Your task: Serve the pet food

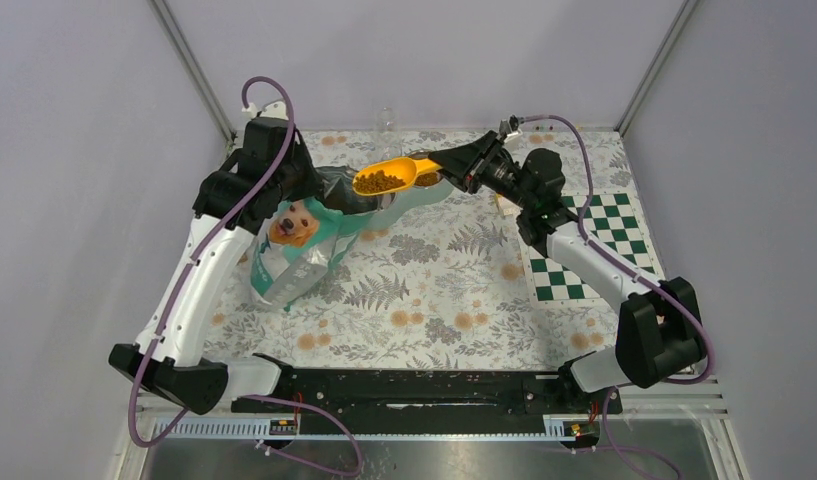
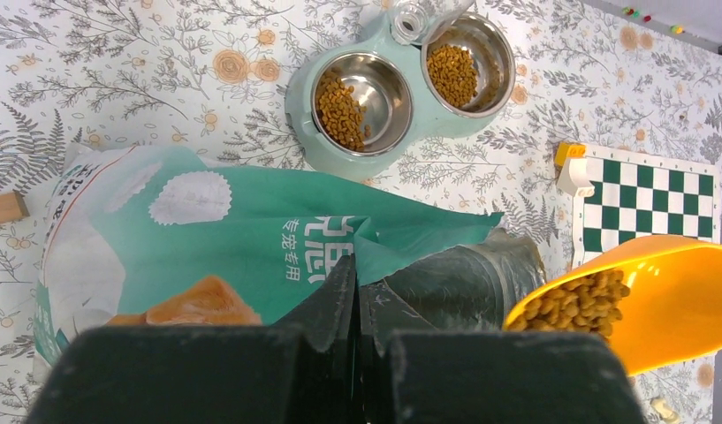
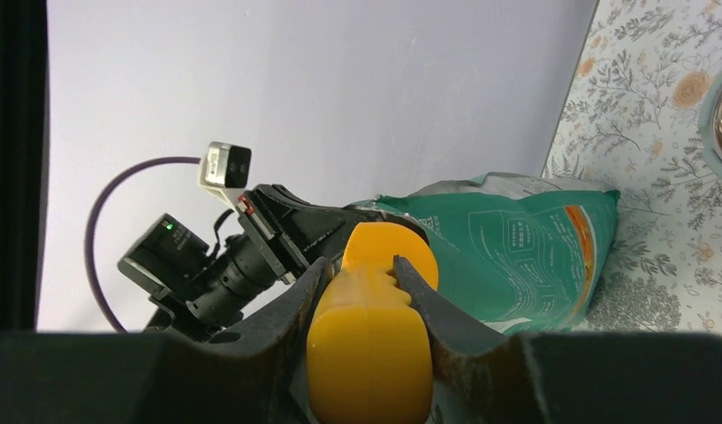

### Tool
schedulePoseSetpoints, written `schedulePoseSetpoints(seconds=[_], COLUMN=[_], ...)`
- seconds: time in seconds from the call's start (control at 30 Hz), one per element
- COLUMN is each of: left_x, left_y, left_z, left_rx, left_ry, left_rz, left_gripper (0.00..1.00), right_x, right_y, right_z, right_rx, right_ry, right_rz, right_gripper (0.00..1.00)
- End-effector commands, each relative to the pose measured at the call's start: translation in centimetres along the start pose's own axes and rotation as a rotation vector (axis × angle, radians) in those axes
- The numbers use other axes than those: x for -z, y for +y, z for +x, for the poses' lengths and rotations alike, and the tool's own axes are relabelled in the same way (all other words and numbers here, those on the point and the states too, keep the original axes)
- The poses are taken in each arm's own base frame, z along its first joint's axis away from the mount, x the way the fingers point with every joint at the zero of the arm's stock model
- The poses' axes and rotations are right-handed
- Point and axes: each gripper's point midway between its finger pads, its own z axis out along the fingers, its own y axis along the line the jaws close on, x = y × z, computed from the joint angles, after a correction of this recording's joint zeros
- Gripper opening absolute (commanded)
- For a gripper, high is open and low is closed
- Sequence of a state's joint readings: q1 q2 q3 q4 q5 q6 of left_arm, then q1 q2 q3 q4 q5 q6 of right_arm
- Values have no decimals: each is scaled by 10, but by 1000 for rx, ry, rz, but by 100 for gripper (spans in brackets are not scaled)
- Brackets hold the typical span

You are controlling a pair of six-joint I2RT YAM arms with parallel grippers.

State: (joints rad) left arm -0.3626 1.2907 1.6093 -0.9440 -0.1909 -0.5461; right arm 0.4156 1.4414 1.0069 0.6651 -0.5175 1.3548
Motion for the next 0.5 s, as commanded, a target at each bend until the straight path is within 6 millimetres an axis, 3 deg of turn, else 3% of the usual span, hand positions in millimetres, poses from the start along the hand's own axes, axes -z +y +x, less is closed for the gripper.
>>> schedulePoseSetpoints(seconds=[0.0, 0.27, 0.47], left_x=[17, 26, 31], left_y=[4, 26, 44], left_z=[-24, -34, -38], left_rx=[17, 36, 47], left_ry=[-106, -139, -169], left_rz=[14, -33, -87], left_gripper=[0, 0, 0], right_x=[10, 17, 14], right_y=[60, 58, 37], right_z=[-16, -36, -54], right_rx=[25, 15, -6], right_ry=[-31, -86, -144], right_rz=[-158, -161, -132], right_gripper=[0, 0, 0])
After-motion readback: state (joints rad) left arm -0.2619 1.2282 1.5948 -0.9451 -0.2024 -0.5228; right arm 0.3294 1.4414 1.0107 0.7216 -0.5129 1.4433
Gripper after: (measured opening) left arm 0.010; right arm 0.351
